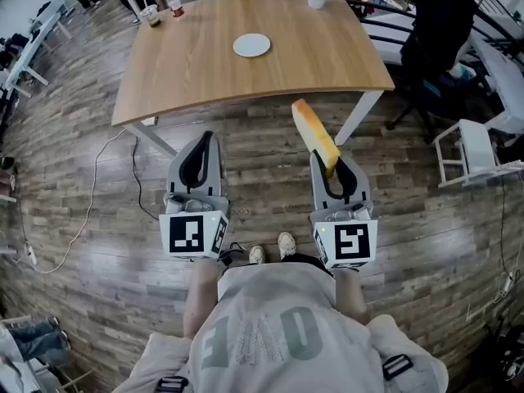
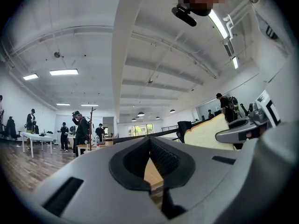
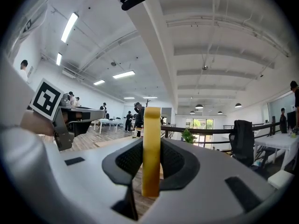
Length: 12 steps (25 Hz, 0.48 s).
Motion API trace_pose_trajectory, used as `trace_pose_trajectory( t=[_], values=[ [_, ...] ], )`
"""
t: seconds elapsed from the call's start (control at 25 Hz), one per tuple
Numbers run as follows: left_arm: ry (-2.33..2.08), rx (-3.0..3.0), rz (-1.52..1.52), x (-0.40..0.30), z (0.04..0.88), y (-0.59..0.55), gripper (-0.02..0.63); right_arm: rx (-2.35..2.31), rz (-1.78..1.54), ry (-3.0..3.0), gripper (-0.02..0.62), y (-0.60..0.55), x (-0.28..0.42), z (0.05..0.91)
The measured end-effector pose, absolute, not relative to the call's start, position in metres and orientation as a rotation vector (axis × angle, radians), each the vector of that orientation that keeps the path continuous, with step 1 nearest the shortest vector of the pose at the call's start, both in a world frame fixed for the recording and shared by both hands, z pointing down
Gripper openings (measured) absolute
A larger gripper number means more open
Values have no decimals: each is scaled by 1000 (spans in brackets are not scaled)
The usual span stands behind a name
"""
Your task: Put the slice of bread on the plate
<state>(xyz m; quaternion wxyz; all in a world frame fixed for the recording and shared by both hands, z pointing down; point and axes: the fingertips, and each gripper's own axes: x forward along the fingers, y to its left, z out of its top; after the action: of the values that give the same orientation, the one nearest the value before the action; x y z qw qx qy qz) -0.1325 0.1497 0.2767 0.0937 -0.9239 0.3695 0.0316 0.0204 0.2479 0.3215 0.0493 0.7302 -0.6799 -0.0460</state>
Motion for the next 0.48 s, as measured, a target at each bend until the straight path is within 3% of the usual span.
trace_pose_trajectory(
  t=[0.48],
  values=[
    [1251,-2614,92,-115,274,132,8,2216,-86,-2137,92,230,76,336]
  ],
)
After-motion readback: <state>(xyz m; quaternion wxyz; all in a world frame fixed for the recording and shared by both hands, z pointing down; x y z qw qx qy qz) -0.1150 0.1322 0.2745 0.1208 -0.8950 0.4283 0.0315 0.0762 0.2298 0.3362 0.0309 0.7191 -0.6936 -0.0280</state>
